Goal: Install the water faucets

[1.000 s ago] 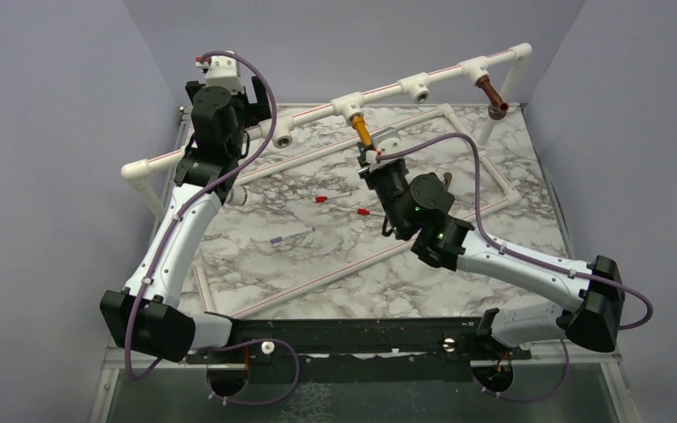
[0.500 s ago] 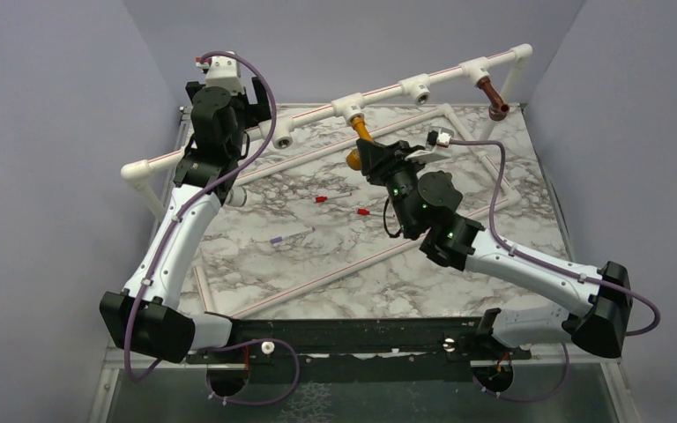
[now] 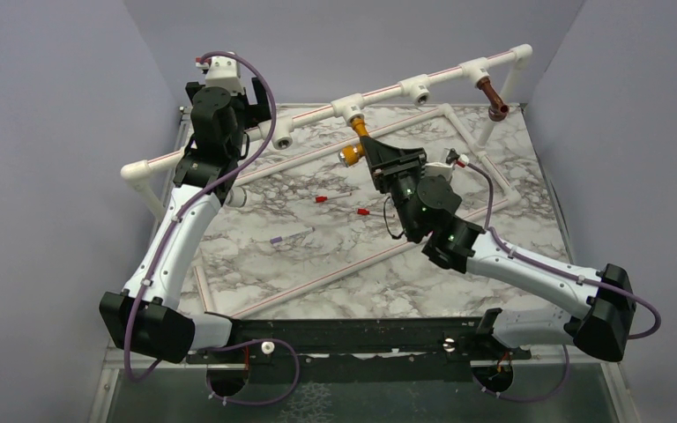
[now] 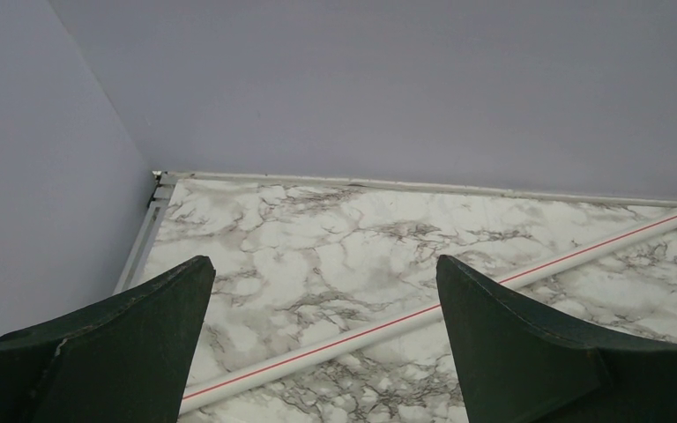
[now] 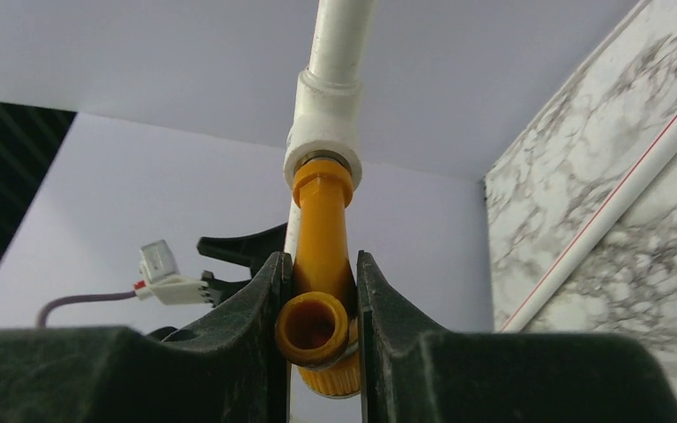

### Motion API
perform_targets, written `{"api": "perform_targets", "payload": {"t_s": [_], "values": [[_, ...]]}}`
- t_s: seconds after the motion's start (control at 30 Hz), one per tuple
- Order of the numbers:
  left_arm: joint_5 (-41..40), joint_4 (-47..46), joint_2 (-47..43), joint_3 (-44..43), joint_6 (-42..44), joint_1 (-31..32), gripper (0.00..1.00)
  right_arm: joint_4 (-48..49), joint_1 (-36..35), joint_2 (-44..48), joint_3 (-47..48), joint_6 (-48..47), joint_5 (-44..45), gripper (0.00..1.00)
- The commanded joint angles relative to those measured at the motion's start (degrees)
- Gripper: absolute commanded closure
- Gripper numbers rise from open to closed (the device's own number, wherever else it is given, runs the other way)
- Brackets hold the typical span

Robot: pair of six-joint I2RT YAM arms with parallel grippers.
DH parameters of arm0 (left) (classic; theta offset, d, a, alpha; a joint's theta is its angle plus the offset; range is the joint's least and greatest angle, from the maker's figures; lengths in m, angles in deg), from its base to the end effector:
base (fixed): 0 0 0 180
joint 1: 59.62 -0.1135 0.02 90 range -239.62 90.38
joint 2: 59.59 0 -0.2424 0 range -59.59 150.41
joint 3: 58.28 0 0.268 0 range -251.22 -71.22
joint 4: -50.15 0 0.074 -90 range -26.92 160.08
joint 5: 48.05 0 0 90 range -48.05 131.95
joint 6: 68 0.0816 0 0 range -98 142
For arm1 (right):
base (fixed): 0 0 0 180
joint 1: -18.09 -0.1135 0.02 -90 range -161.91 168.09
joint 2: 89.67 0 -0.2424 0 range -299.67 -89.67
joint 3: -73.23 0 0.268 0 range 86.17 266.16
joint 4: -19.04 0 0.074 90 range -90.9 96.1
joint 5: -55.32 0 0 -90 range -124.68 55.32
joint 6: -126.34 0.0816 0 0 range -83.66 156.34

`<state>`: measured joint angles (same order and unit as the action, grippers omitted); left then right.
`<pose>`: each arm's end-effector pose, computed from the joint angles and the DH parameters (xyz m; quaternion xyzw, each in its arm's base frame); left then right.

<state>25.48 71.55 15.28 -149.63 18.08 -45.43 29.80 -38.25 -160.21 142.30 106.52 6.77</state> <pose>0.3599 -0.0671 0.4105 -0.0312 0.7349 -0.0011 0.6774 0.2337 0.2535 0.3570 0.3407 0.5687 0.5334 0.5253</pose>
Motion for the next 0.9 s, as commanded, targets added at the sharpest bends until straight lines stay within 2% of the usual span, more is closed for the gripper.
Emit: {"api": "perform_targets", "payload": {"t_s": [0.0, 0.17, 0.2, 0.33, 0.47, 0.53, 0.73, 0.87], "values": [[2.31, 8.32, 3.26, 2.83, -1.10, -0.05, 0.03, -1.01, -0.88, -0.53, -0.86, 18.20, -6.77, 1.00], [2.28, 8.32, 3.35, 2.83, -1.15, -0.05, 0.03, -0.77, -0.88, -0.52, -0.40, 19.42, -8.56, 0.99], [2.23, 8.32, 3.36, 2.83, -1.14, -0.02, 0.03, -1.34, -0.83, -0.29, -0.60, 19.29, -8.26, 0.97], [2.06, 8.32, 3.44, 2.83, -1.04, -0.05, 0.03, -3.24, -0.88, 1.31, -1.83, 17.30, -6.74, 0.77], [2.39, 8.27, 3.70, 2.74, -1.08, -0.11, 0.03, -4.41, -0.88, 3.27, -2.91, 15.06, -5.43, 0.41], [2.37, 8.32, 3.71, 2.74, -1.09, -0.22, 0.03, -4.77, -0.88, 4.27, -3.65, 14.13, -5.09, 0.29], [2.36, 8.32, 3.73, 2.75, -1.11, -0.31, 0.03, -8.13, -0.88, 7.83, -4.68, 9.31, -4.46, 0.13], [2.49, 8.32, 3.70, 2.78, -1.16, -0.37, 0.03, -5.78, -0.84, 11.78, -7.14, 1.92, -4.69, 0.11]]}}
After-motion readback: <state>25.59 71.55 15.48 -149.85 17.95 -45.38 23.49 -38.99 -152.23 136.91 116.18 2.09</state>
